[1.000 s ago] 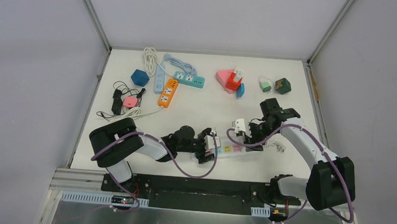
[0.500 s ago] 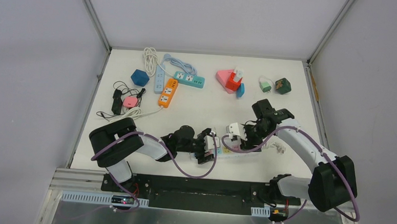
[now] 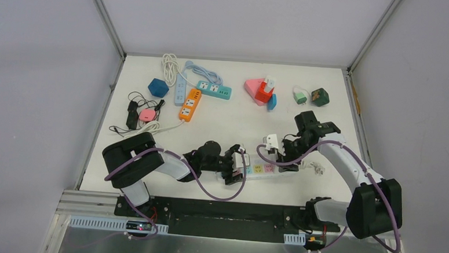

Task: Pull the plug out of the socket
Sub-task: Remove the plug from the socket.

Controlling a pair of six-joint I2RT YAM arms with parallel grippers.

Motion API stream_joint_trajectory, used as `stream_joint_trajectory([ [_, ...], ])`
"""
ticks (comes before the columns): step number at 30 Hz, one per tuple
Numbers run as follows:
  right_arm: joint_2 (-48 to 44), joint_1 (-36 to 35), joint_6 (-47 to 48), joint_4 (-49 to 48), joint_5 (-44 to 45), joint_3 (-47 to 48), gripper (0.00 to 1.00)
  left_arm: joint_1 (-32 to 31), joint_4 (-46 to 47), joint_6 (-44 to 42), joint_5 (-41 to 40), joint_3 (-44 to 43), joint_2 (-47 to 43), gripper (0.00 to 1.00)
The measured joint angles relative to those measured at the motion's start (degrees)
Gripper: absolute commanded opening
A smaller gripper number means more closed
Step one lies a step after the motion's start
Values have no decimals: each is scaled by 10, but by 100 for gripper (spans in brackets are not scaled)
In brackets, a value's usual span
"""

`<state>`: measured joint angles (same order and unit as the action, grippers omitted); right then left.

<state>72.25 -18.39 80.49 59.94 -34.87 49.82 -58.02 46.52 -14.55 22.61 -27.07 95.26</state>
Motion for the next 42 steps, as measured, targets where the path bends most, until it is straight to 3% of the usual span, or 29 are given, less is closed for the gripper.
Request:
stream_joint_trajectory([
  [14, 23, -89, -48, -2, 80, 20, 0, 0, -23, -10, 0, -2, -7, 0],
  [28, 1, -3, -15, 12, 0, 12, 0, 3, -17, -9, -1, -2, -7, 0],
  [42, 28, -74, -46, 14, 50, 34, 0, 4, -26, -13, 1, -2, -9, 0],
])
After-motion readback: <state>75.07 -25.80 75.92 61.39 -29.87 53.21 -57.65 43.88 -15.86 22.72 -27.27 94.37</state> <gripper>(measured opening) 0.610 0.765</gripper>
